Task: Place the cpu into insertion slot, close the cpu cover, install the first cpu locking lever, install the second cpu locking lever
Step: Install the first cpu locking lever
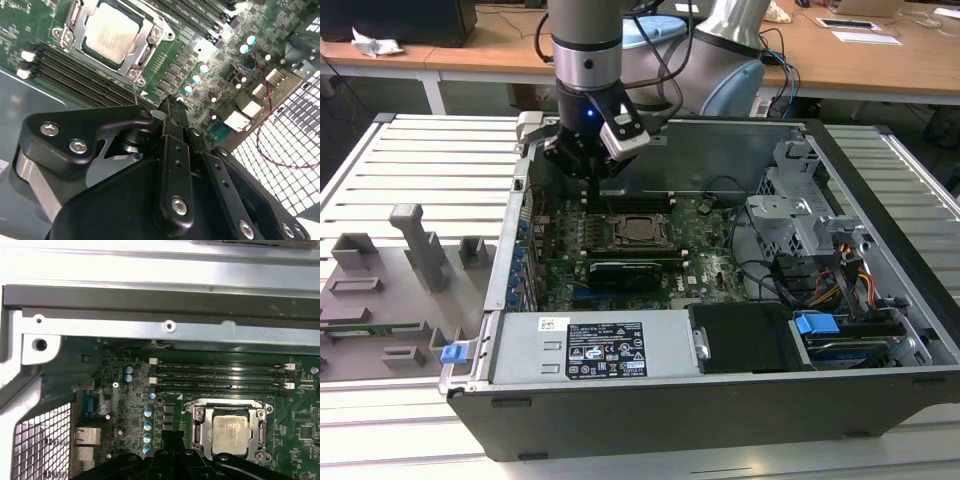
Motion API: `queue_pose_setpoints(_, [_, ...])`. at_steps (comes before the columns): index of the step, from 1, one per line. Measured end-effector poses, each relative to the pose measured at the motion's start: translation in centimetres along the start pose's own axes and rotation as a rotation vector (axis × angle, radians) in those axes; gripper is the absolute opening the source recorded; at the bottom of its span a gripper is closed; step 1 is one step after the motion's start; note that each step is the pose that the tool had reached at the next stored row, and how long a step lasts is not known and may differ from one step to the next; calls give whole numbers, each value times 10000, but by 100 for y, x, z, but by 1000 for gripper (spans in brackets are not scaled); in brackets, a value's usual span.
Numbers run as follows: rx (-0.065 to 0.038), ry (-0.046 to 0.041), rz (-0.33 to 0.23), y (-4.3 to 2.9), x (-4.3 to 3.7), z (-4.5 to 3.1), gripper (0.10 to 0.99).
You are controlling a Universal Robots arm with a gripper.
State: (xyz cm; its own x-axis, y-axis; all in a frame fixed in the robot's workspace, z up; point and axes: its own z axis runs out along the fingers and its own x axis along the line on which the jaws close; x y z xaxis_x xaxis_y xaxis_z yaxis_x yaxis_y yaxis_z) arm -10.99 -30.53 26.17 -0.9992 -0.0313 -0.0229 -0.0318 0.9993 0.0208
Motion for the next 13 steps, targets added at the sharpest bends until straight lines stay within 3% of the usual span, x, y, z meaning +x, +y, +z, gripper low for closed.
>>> queue_pose_setpoints(9, [-1, 0, 0, 160, 26, 35, 106])
queue_pose_setpoints(13, [7, 1, -2, 185, 21, 41, 106])
